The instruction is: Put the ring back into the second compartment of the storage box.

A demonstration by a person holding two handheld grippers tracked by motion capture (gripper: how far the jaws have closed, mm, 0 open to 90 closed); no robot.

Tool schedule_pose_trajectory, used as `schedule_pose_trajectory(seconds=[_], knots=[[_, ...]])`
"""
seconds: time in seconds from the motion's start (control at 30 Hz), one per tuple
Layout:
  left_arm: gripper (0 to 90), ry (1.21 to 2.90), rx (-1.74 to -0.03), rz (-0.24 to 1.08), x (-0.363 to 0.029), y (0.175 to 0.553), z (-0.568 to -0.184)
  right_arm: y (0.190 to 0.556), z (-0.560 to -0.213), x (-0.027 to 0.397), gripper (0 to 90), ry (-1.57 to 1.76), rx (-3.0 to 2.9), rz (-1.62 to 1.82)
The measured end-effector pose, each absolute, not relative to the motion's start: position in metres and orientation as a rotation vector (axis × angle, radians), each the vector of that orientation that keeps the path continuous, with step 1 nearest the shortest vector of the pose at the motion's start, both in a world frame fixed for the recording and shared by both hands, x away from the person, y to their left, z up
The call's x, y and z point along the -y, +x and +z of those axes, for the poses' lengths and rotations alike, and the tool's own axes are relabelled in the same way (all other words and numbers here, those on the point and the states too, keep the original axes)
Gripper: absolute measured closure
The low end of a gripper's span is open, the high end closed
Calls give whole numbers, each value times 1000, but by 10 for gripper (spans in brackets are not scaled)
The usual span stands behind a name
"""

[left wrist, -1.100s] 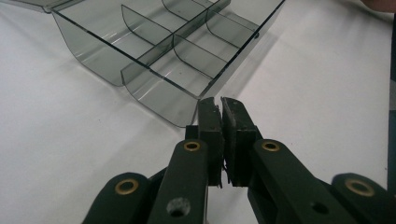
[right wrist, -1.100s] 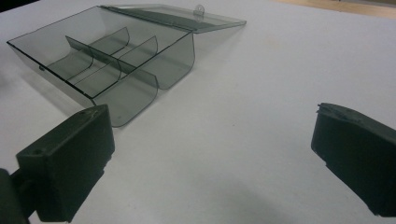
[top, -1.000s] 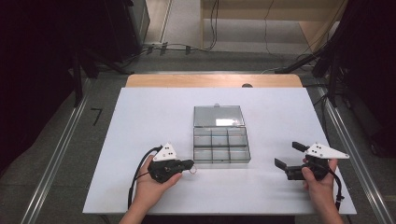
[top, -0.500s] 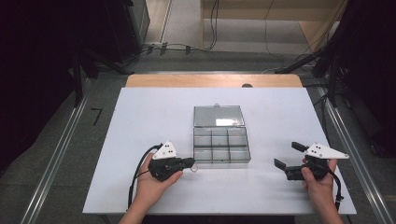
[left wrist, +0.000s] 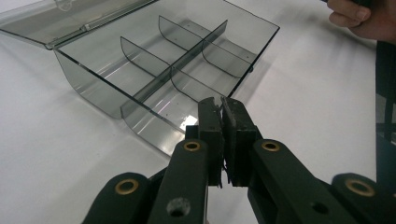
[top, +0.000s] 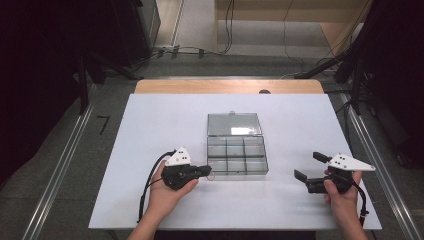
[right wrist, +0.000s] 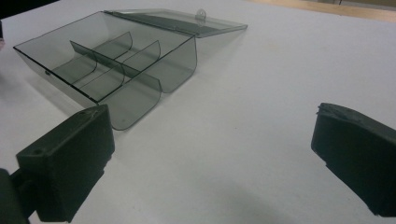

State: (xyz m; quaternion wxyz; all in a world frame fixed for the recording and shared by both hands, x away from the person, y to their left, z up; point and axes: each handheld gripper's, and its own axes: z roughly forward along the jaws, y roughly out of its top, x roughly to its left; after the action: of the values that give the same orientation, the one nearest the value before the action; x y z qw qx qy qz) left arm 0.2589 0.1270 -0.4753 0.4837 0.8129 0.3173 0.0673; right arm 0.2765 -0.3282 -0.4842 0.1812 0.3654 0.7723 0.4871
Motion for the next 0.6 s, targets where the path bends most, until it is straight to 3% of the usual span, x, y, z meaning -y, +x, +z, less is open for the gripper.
schedule_pose_trajectory(seconds=[0.6], knots=[[860, 1995, -737, 157, -112, 265, -469, 276, -483, 328, 0, 1019, -2180, 1385]])
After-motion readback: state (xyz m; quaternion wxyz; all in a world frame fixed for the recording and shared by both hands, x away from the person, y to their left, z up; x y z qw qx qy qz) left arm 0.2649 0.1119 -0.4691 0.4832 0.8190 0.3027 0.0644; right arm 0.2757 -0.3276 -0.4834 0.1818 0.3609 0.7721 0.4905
